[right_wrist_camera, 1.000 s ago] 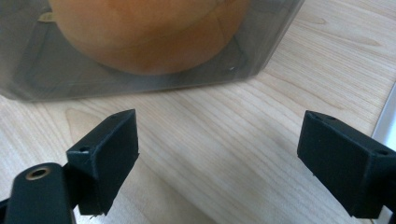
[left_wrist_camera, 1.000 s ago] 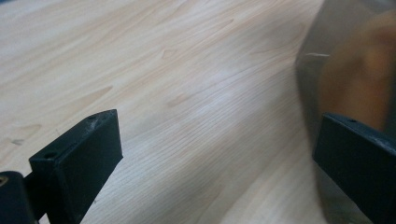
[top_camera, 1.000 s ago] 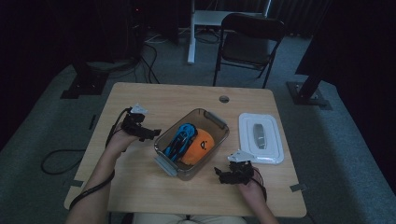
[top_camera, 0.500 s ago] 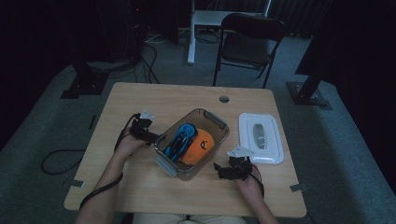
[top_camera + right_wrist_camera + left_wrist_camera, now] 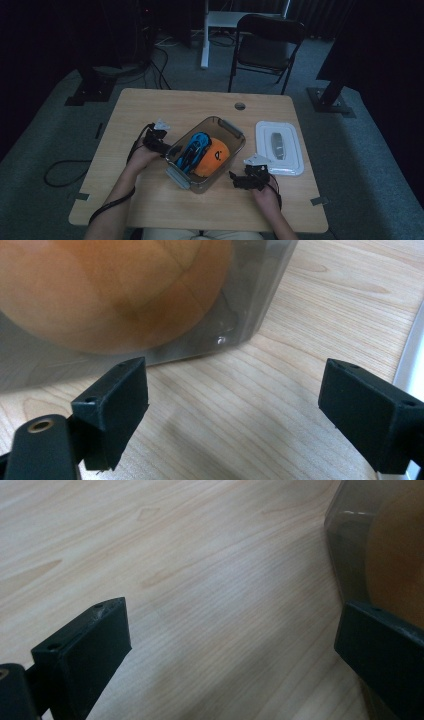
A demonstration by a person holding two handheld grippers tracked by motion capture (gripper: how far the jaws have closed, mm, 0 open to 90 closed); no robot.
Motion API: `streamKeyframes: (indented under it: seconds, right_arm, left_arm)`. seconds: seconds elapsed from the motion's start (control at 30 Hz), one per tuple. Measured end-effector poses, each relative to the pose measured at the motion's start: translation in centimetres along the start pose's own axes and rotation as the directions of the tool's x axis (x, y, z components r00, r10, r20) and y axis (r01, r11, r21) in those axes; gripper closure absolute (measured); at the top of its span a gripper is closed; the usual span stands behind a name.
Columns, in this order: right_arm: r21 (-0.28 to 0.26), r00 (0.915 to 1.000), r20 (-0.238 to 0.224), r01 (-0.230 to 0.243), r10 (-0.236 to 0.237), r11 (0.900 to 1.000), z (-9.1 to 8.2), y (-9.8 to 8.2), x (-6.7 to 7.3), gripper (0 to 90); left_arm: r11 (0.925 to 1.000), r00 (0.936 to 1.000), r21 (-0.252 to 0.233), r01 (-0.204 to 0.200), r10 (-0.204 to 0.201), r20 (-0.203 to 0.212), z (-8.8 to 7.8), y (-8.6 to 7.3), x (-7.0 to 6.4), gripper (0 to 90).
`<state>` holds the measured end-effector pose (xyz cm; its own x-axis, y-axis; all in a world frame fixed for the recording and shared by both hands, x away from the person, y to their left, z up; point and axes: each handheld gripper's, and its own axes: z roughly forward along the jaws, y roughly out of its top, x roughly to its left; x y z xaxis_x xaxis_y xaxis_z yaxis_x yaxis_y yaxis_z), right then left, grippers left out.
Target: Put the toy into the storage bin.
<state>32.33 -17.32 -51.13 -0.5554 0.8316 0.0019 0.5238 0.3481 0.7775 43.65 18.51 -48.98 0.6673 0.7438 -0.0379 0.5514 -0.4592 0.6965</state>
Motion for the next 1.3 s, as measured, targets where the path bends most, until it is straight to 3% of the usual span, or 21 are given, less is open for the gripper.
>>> streamKeyframes:
  seconds: [0.13,0.27,0.43,0.67,0.87,1.0,1.13,1.2,1.3]
  right_arm:
    - [0.004,0.9998,0.016,-0.008,0.008,1.000,0.0,-0.1,-0.1,12.3]
    - [-0.003,0.9998,0.003,-0.022,0.022,1.000,-0.1,-0.2,-0.3,12.3]
    - [-0.012,1.0000,0.003,-0.008,0.008,1.000,-0.4,-0.2,-0.3,12.3]
    - [-0.015,0.9999,0.013,-0.004,0.004,1.000,-0.5,-0.5,-0.5,12.4]
    - [-0.012,0.9995,0.031,-0.005,0.005,1.000,-0.9,-0.7,-0.7,13.2]
    - [-0.008,0.9999,0.011,0.000,0.000,1.000,-1.0,-0.8,-1.2,13.5]
    - [-0.005,0.9999,-0.007,-0.010,0.010,1.000,-0.8,-0.8,-1.6,13.5]
    - [-0.002,1.0000,0.004,-0.009,0.009,1.000,-0.7,-0.8,-1.7,13.5]
    - [0.014,0.9982,0.050,0.030,-0.031,0.999,-0.4,-0.4,-1.7,13.6]
  left_arm:
    - [0.9991,0.9991,0.009,-0.042,0.042,-0.003,-0.5,-0.2,-1.0,2.2]
    - [0.9983,0.9984,0.014,-0.056,0.056,-0.001,-0.8,-0.3,-1.7,2.2]
    - [0.9963,0.9960,0.012,-0.085,0.085,0.028,-1.4,-0.8,-3.2,2.2]
    - [0.9967,0.9963,-0.003,-0.081,0.081,0.031,-2.3,-1.4,-4.2,2.1]
    - [0.9966,0.9943,-0.006,-0.083,0.083,0.067,-2.1,-1.9,-5.5,2.1]
    - [0.9926,0.9923,0.000,-0.122,0.122,0.022,-2.3,-1.9,-6.7,2.1]
    - [0.9925,0.9925,0.004,-0.122,0.122,0.015,-2.4,-2.0,-7.0,2.2]
    - [0.9934,0.9934,0.002,-0.115,0.115,0.011,-2.5,-2.0,-7.1,2.2]
    - [0.9942,0.9942,-0.004,-0.107,0.107,0.000,-2.5,-2.2,-7.5,2.2]
